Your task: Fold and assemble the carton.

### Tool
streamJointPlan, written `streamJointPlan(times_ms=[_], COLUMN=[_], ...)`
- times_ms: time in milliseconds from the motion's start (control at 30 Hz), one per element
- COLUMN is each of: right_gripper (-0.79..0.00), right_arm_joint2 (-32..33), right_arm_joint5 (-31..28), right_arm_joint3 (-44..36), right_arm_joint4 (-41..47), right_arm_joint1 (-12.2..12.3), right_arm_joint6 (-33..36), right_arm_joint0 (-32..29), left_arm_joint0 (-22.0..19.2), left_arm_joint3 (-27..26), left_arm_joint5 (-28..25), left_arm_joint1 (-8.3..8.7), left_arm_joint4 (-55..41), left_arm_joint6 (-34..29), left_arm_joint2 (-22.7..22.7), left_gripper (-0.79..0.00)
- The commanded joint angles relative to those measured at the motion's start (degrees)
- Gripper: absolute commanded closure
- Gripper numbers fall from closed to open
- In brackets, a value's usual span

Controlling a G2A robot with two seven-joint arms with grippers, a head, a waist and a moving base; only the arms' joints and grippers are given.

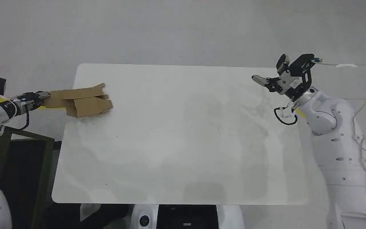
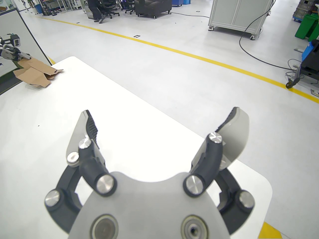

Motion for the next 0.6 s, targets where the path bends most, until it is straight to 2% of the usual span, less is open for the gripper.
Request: streamJointPlan(times_ms=[0, 67, 300, 567], right_gripper=[-0.785, -0.785, -0.785, -0.785], right_arm_joint2=[0.0, 0.0, 0.0, 0.0], right_arm_joint5=[0.0, 0.0, 0.0, 0.0], right_arm_joint3=[0.0, 0.0, 0.0, 0.0], right_arm_joint4=[0.0, 0.0, 0.0, 0.0], right_arm_joint1=[0.0, 0.0, 0.0, 0.0], right_arm_joint6=[0.0, 0.0, 0.0, 0.0], right_arm_joint0=[0.0, 0.0, 0.0, 0.0], left_arm_joint0=[0.4, 0.9, 3.3, 4.0], left_arm_joint3=[-1.8, -3.3, -11.2, -23.6], left_arm_joint5=[-1.1, -1.4, -0.9, -1.5], left_arm_joint1=[-0.05, -0.22, -1.55, -3.08], left_arm_joint4=[-2.7, -6.2, -15.1, -21.7], left_arm_joint6=[-1.4, -2.2, -3.1, -5.9], left_arm_joint2=[-0.4, -0.8, 0.6, 5.4], left_gripper=[-0.025, 0.0, 0.0, 0.0])
